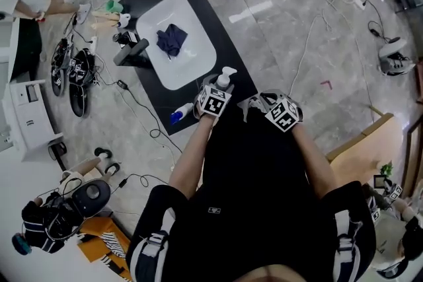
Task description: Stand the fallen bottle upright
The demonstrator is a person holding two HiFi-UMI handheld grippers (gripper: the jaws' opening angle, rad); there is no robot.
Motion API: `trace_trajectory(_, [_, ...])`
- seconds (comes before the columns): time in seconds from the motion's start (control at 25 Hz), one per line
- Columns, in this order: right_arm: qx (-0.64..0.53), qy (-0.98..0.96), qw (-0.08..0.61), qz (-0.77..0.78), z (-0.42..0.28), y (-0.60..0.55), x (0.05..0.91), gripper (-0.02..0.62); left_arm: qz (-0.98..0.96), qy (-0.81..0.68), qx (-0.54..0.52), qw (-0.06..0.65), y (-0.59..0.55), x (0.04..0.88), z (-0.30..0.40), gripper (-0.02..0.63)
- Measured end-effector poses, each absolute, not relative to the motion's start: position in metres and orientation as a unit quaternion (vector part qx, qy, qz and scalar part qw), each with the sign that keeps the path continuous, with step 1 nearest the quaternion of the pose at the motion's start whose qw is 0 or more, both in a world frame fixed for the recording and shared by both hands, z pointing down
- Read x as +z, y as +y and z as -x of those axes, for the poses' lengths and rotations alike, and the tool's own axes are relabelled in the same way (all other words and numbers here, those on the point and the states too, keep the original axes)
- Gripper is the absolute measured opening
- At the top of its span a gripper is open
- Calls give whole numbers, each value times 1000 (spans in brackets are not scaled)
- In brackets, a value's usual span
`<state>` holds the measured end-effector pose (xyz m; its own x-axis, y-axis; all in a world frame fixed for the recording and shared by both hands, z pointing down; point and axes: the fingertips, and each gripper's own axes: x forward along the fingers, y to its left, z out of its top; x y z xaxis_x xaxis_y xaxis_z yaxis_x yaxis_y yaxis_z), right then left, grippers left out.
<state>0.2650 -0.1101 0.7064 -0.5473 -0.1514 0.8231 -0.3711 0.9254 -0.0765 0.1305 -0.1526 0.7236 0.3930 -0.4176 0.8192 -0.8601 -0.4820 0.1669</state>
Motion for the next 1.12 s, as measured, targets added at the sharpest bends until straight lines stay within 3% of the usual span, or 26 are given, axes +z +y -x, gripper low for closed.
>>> trace_trajectory(1.12, [55,-882,468,-19,-258,-85,712,60,-726,-558,261,306,-100,695,-101,259])
